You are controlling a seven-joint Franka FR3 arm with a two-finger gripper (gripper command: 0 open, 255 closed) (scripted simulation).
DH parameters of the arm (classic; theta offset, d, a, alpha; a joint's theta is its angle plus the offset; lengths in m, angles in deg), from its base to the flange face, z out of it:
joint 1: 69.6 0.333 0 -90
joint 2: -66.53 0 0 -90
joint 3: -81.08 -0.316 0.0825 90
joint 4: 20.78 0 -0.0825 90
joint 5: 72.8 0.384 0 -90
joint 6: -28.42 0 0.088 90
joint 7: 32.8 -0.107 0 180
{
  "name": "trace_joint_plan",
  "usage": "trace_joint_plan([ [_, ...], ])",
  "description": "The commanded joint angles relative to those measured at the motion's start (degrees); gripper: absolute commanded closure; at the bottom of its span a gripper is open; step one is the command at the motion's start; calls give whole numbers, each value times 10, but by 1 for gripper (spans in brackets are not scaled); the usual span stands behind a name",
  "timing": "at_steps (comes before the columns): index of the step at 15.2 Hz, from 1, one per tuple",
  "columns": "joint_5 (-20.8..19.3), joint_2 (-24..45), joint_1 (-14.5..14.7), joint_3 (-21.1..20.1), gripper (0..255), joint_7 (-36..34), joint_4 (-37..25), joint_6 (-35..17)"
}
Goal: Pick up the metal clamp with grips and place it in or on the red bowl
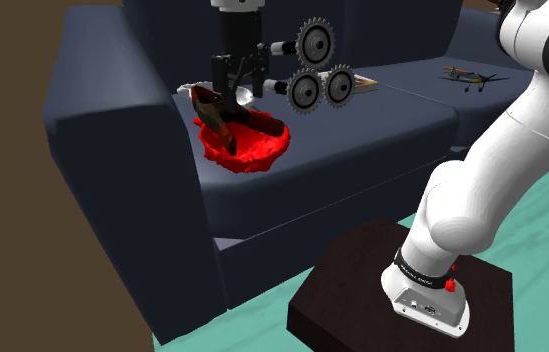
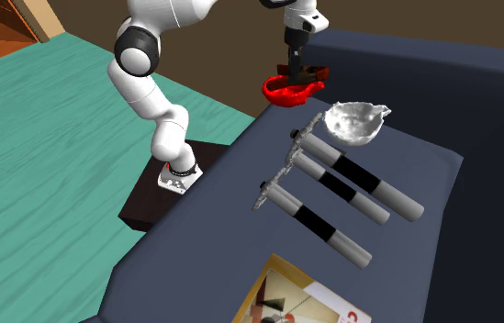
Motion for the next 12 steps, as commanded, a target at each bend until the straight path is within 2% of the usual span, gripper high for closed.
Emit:
trace_joint_plan([
  [1,0,0,0,0,0,0,0,0],
  [5,-7,35,0,-5,0,-6,-113,79],
  [12,-7,35,0,-5,0,-6,-113,79],
])
